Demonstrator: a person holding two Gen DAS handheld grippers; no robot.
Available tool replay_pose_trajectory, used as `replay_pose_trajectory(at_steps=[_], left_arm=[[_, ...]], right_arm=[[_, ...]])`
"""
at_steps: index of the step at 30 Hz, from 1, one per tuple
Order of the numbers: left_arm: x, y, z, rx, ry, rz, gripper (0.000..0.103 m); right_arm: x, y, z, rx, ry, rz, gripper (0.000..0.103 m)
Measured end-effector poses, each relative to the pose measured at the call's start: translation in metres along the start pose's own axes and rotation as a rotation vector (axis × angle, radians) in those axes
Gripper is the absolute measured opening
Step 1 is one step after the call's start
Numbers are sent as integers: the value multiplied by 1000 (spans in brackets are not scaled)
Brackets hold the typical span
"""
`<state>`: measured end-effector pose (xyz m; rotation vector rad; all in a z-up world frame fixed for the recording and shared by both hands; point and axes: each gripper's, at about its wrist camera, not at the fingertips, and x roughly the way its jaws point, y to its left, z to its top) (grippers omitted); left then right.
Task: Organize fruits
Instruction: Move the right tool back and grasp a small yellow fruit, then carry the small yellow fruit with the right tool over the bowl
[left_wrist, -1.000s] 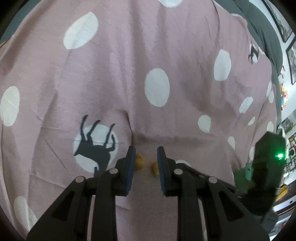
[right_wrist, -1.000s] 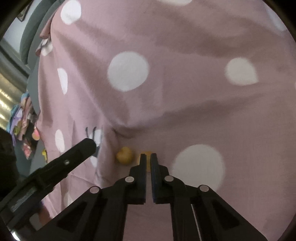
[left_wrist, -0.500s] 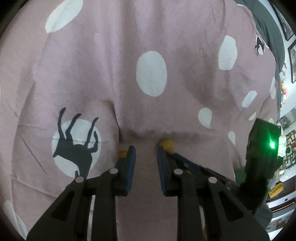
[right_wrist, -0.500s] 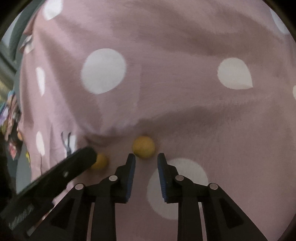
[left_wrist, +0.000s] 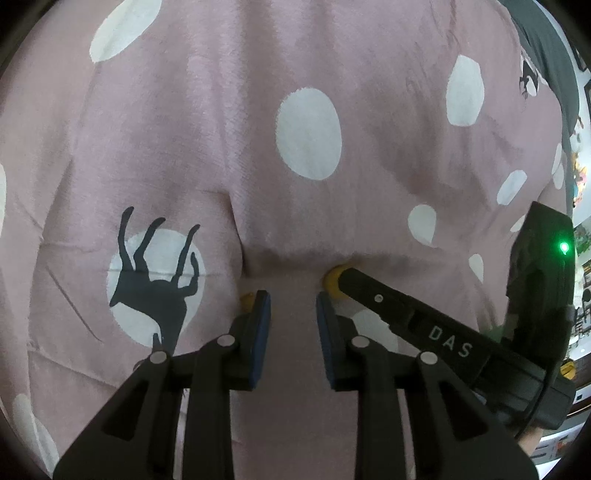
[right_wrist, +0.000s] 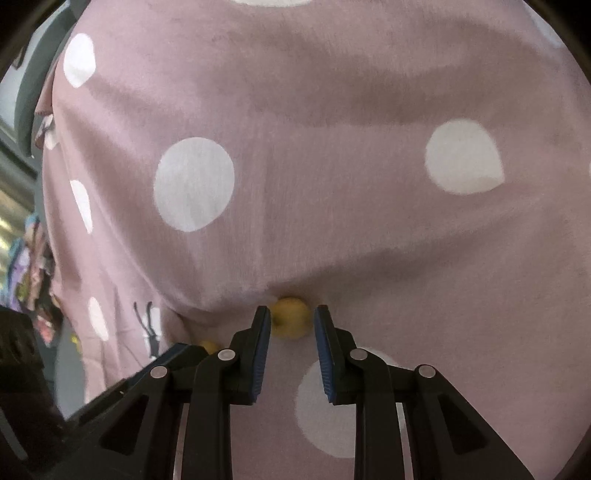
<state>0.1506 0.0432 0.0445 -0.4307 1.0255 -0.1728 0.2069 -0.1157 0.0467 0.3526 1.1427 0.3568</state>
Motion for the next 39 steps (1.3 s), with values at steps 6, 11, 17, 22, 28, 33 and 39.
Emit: replay_pose_trajectory(at_steps=[6,11,17,22,28,33,39], left_arm=[[5,-7,-3,15,-10,52,39],[7,-10,-3,24,-16,51,46],[14,-24,-6,64,-26,147,46],[20,-35,-10,70,11,230,46],[26,-37,-9,51,0,269,40],[30,-36,-3,41,5,285,34],[39,-38,6,97,12,324,36]], right_arm=[[-5,-12,1,19,2,23,25],[-27,-30,4,20,-28,-3,25],[-60,-36,-2,1,-65,-21,25],[-91,-34,-11,-20,-100,-18,25],[-131,-30,-41,-40,-154,-10,25],[-150,-38,-65,-32,-196,-5,25],[-157,-42,-67,-30,-223,1,25]])
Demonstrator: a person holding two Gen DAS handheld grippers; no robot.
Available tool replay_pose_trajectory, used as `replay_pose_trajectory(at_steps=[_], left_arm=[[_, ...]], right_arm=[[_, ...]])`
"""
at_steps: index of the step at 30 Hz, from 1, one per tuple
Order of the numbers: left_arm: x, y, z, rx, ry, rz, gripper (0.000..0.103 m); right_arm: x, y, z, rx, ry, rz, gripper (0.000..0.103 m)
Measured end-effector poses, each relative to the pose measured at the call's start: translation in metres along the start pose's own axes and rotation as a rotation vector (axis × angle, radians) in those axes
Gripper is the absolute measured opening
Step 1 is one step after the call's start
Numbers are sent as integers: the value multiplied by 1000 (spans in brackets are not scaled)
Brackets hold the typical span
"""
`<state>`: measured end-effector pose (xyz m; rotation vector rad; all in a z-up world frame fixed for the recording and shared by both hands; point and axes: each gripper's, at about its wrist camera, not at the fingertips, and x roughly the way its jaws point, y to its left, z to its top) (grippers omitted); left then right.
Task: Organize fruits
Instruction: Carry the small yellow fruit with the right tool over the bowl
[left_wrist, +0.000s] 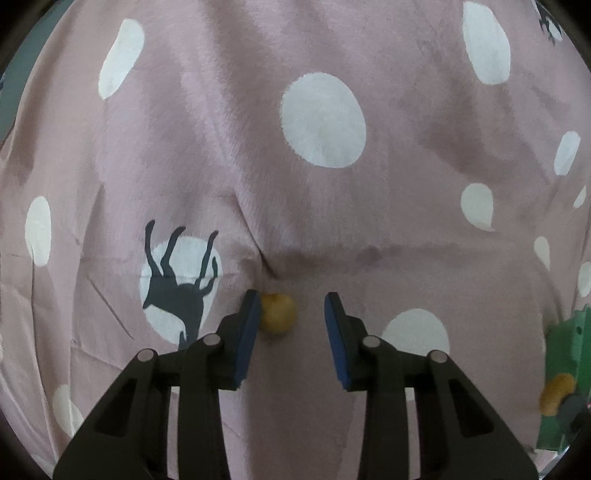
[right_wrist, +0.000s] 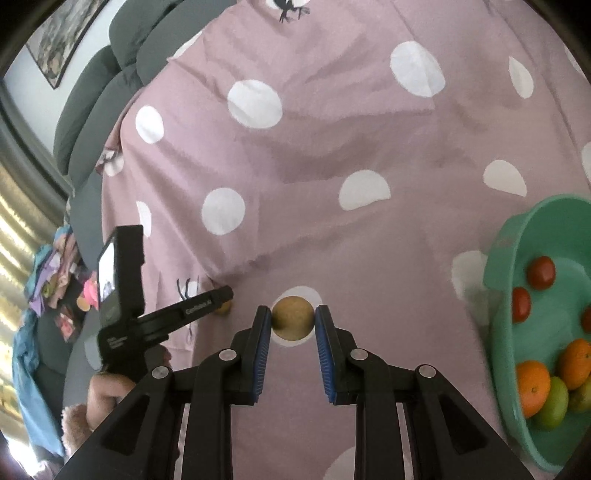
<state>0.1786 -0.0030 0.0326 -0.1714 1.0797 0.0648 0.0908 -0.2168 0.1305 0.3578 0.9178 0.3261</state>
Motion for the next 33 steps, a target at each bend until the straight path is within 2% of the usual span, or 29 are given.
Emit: replay_pose_trajectory(at_steps=[1,5,7,8,10,13,16,20,27,33], left_arm=[[5,-3,0,7,22,8,36],[10,-18,-3,85,0,58,35],[13,-18,-5,68,0,68,25],[19,-14,-6,41,25,55,25],[21,-11,-9,26,7,15,25],[19,-10,-12,6,-2,13,25],[13,-11,-19,-15,10,-44,25],[-22,-26,-26,28,-84,-55,25],[-99,-67,-53,127,-235,-180,25],[-130,-110,-65,180,-315,-269,25]], right_arm=[[-1,-3,0,9,-1,6,25],[-9,-7,1,24,-11,5,25],[-14,-7,1,20,-28,6,25],[-16,-7,1,20,-33,8,25],[-19,-9,2,30,-40,13,25],[-21,-14,3,37,-47,-3,25],[-26,-17,6,44,-62,-4,25],[-38,-21,9,42,-94,-5,25],[-77,-33,12,40,-195,-37,25],[-120,-51,12,14,-311,-143,25]])
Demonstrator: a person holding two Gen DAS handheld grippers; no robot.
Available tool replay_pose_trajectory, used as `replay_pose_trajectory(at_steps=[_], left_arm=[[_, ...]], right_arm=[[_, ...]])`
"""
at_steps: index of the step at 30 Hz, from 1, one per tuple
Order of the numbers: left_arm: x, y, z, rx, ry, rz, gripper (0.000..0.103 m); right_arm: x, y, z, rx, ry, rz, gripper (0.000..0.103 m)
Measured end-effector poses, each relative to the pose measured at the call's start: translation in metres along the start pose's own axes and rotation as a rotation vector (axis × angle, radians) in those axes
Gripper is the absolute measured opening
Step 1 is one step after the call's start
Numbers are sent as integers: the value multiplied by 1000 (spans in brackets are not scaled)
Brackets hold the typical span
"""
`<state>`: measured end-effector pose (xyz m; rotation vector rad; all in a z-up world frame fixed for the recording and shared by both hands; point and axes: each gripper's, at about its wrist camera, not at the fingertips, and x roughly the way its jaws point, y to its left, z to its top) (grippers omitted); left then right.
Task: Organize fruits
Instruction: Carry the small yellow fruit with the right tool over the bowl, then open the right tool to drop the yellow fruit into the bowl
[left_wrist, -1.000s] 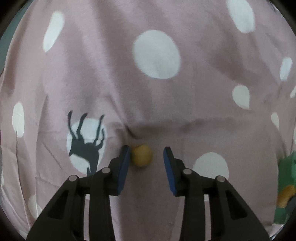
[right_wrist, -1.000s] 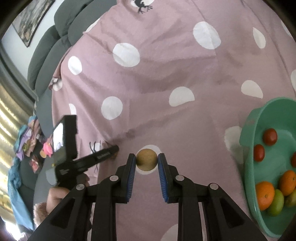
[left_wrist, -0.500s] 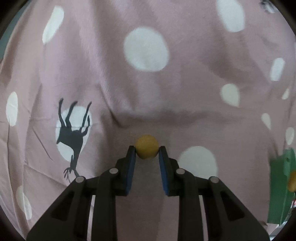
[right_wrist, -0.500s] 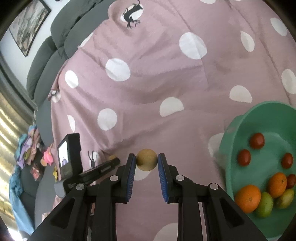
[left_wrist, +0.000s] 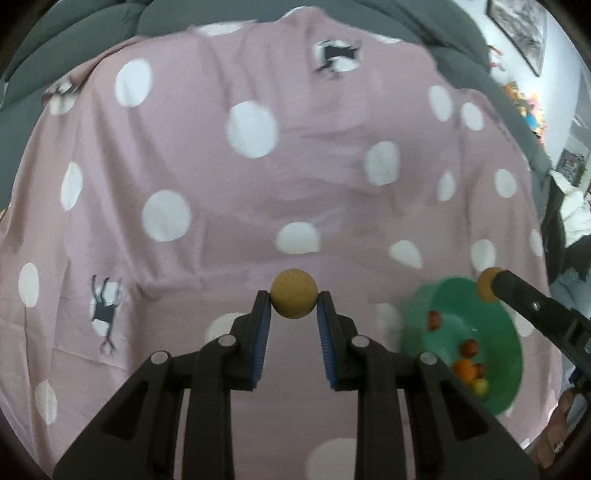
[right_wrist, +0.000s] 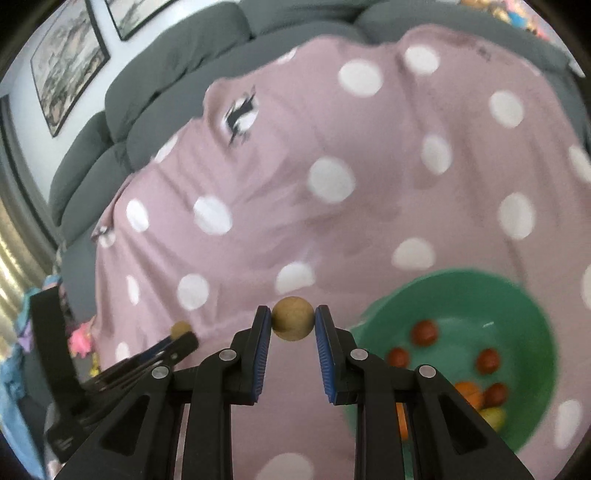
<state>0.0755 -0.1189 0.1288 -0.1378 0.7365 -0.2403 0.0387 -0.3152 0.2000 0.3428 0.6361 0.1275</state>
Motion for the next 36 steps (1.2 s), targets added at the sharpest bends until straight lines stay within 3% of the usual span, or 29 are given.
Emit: replay_pose_trajectory(at_steps=[5,10,15,29,30,32,34,36], left_arm=[[-16,-34,-2,52,-4,-70,25],[-11,-74,-6,98,24,-133,25],[4,-101,-15,132,62,-148,25],[32,-131,-34,181,128,-162,25],[31,-133,-34,184,124,-163,27],[29,-135,-35,189,118,-168,41],[25,-135,-35,186,105,-175,62],[18,-136,-35,191,85,-173,71]], right_arm=[[-20,-28,6,19,-56,-76,25],[-19,-54,6,57,-43,-126,25],[-16,-76,2,66,-10,-224,25],[-7,-118,-10,168,55,-307,25],[-7,-118,-10,167,57,-309,25],[-9,-119,-10,169,56,-308,25],[-11,-120,-10,174,53,-309,25],[-13,-120,-9,176,49,-310,25]])
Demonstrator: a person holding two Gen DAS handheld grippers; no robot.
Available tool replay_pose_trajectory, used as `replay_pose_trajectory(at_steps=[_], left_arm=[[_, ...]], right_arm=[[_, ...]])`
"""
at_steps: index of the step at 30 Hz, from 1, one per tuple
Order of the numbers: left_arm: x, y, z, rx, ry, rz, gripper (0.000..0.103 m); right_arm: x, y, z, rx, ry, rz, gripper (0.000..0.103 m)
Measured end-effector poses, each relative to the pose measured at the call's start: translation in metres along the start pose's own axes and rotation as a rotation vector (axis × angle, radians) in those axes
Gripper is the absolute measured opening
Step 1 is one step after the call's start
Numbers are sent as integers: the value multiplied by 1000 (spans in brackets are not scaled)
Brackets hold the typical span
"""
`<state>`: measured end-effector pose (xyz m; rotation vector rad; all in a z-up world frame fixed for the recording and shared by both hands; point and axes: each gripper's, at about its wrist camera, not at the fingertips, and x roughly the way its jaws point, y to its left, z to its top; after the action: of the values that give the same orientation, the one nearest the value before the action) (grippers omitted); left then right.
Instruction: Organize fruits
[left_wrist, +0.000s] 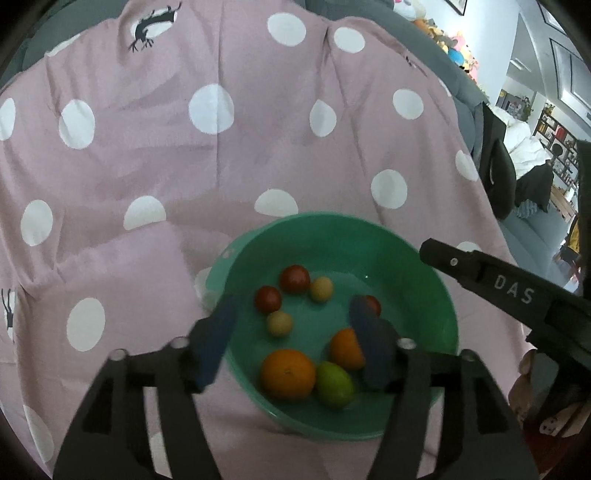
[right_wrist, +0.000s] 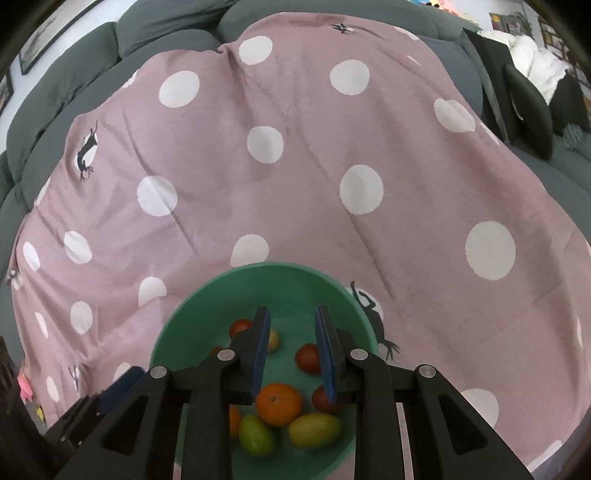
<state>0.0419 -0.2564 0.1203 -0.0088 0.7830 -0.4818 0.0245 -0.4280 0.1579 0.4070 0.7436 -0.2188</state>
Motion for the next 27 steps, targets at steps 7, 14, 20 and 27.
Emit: replay_pose_trajectory(at_steps=[7,14,20,27], left_arm=[[-21,-6,3,30,-38,35,93],[-35,-7,3,35,-65,45,97],[-35,-8,2,30,-62,41,97],[-34,-7,2,17,-56,38,97]], right_arm=[[-13,-4,1,2,-24,-31,25],[-24,-7,1,4,-57,-40,27],[-25,-8,3,3,-59,-59,28],[-25,-8,3,-1,-56,-70,28]])
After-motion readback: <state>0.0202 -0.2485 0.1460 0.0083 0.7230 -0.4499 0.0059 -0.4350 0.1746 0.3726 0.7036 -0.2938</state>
